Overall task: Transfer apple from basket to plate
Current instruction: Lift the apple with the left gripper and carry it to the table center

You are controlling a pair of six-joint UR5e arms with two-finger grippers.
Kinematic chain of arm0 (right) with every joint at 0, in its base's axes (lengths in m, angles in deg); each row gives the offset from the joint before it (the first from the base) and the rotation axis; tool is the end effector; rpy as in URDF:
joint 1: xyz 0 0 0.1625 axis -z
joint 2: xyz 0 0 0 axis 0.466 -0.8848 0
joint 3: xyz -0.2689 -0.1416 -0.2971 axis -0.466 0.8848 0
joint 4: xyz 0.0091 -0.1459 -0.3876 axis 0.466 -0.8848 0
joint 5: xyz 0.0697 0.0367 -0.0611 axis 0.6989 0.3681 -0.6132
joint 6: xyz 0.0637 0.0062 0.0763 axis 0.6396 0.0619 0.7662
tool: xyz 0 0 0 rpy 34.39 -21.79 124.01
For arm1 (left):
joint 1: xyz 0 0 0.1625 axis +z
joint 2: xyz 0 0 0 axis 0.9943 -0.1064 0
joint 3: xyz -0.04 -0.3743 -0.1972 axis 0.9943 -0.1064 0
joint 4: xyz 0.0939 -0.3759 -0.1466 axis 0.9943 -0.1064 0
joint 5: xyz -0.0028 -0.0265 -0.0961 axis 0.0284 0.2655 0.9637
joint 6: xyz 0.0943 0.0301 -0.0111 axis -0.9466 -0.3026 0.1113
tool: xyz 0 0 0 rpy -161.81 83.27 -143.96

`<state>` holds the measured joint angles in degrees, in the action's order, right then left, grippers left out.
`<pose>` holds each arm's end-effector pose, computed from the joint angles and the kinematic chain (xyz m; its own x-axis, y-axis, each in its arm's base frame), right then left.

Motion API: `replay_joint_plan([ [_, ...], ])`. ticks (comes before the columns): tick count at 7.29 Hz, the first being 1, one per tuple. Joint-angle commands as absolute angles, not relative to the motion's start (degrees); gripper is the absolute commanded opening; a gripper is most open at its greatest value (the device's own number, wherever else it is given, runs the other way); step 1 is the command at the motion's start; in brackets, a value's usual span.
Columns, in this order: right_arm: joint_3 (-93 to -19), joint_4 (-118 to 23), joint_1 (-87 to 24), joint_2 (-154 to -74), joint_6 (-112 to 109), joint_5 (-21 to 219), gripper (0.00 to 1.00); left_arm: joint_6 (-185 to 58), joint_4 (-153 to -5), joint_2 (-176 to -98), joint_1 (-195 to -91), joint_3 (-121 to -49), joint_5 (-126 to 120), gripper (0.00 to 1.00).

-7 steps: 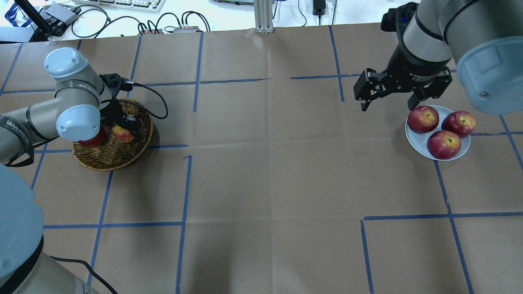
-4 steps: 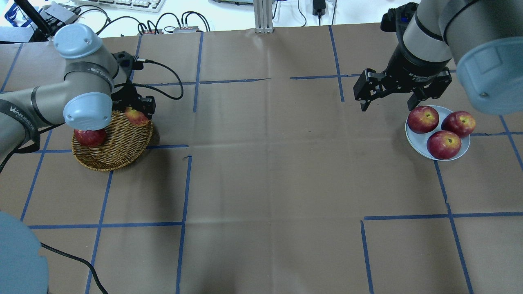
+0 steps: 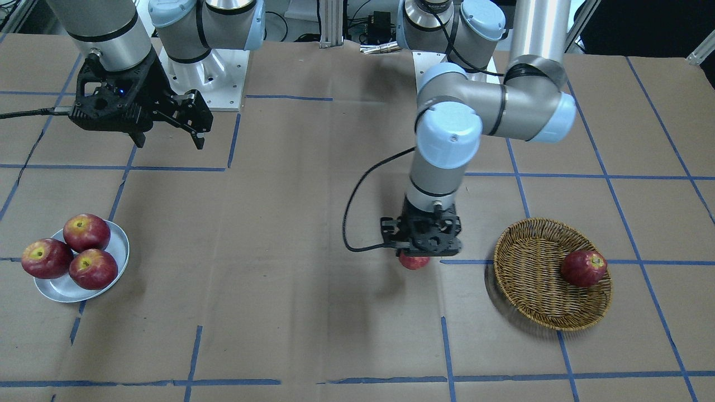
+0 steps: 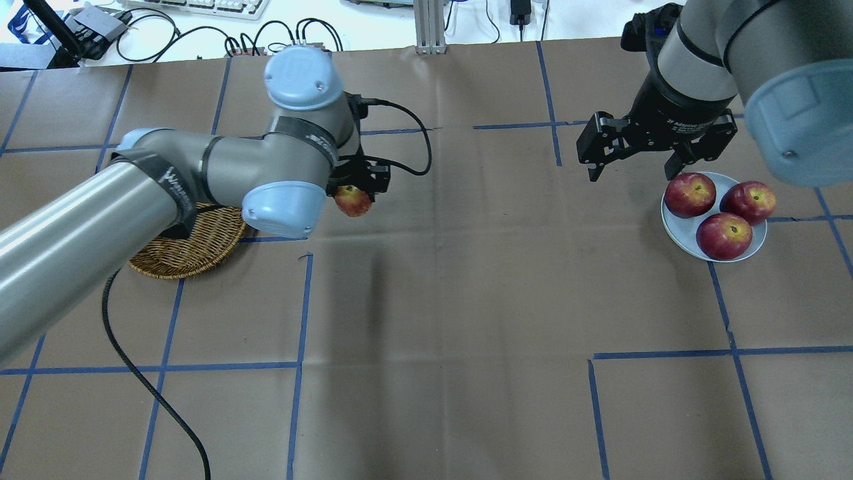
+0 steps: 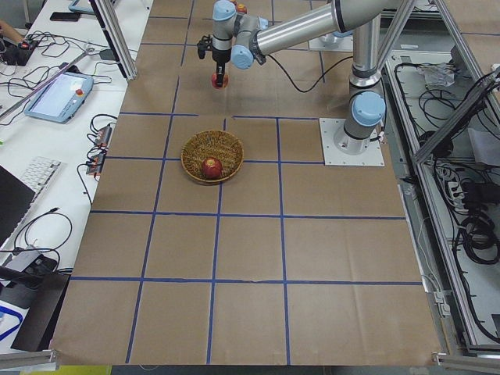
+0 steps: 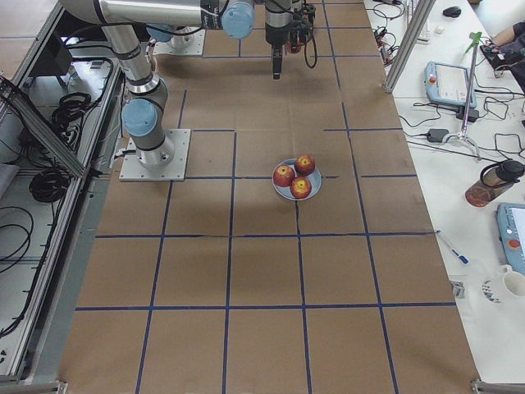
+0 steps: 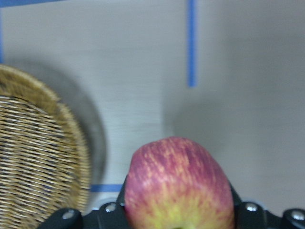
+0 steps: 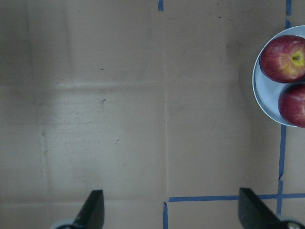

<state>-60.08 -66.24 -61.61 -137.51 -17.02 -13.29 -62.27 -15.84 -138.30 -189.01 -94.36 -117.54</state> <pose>0.1296 -0.4716 0.4640 -0.9996 0.0257 -0.0141 0.0260 0.9993 -0.0258 -0.2795 -0.5426 0.2714 -0.9997 -0.0140 -0.0202 -0.0116 0.9934 -0.1145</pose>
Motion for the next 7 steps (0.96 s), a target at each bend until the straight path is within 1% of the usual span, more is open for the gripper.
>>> replay_joint_plan([
  [1, -60.1, -66.2, -61.6, -137.5, -17.0, -13.3, 1.0, -56.9, -15.7, -144.1, -197.4, -89.2, -117.7, 0.61],
  [2, -60.1, -66.2, -61.6, -137.5, -17.0, -13.3, 1.0, -56.7, -15.6, -145.7, -198.4, -89.2, -117.4, 0.63],
  [5, -60.1, -66.2, -61.6, -137.5, -17.0, -13.3, 1.0, -59.2, -14.2, -146.4, -197.8, -90.6, -117.6, 0.63],
  [7, -60.1, -66.2, -61.6, -137.5, -17.0, -13.3, 1.0, -59.6, -9.9, -150.1, -197.6, -89.1, -117.6, 0.63],
])
